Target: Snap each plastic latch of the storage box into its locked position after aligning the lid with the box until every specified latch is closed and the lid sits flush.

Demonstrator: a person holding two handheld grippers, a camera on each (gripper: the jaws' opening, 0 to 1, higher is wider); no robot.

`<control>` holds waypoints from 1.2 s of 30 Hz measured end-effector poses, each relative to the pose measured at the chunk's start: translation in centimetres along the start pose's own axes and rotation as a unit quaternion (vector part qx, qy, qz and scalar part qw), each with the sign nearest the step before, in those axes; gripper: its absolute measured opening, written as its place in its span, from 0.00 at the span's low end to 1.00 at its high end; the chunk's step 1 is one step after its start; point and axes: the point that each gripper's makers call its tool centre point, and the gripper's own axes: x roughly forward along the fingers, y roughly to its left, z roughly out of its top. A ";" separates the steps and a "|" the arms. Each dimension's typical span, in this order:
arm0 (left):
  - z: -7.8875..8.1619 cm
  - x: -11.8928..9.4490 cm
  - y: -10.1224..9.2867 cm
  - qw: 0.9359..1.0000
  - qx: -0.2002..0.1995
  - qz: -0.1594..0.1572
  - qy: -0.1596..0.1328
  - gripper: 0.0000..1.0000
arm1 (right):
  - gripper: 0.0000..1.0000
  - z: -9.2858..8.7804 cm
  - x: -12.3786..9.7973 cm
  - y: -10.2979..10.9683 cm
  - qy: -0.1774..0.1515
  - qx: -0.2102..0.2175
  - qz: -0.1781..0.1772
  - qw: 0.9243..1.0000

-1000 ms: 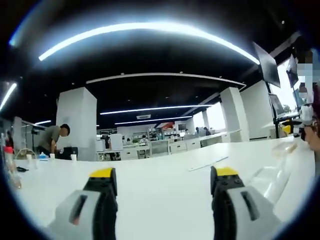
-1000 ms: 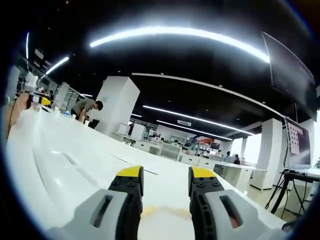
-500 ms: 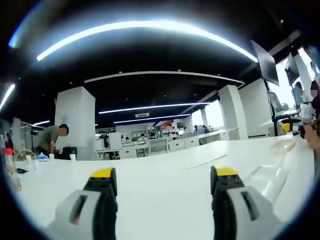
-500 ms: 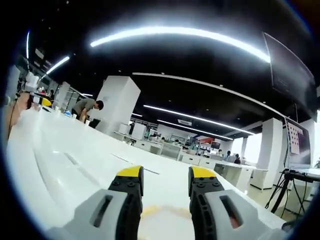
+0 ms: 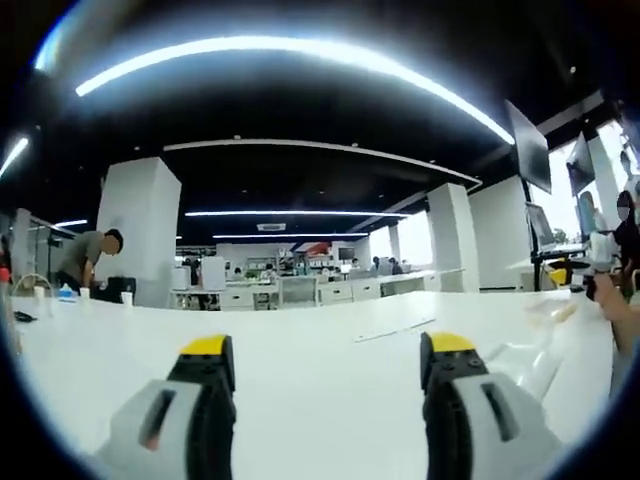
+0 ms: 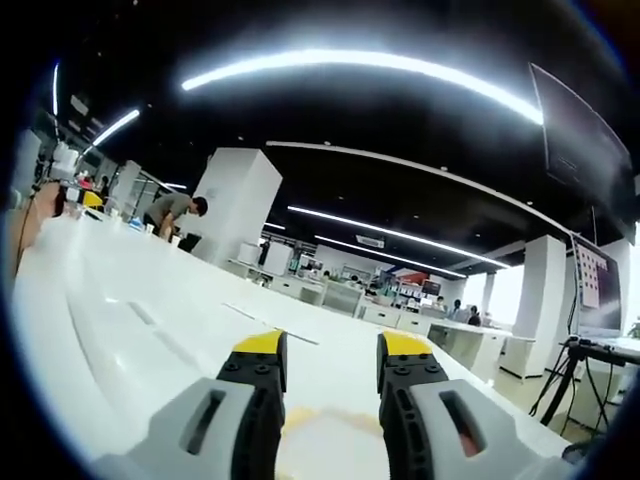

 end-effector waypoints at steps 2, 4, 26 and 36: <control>0.2 -0.2 0.0 1.000 -0.002 0.001 -0.002 0.76 | 0.35 0.2 -0.1 0.1 -0.004 -0.002 0.001 1.000; 0.6 -0.3 0.0 1.000 -0.005 -0.001 -0.007 0.76 | 0.35 0.5 -0.2 0.2 -0.010 -0.002 0.004 1.000; 5.5 5.5 -11.6 0.980 0.020 -0.196 0.008 0.74 | 0.39 2.1 -0.6 0.4 -0.045 -0.054 -0.013 0.997; 5.0 8.9 -19.5 0.953 0.082 -0.287 0.059 0.73 | 0.39 2.2 -0.8 0.1 -0.050 -0.044 -0.016 0.998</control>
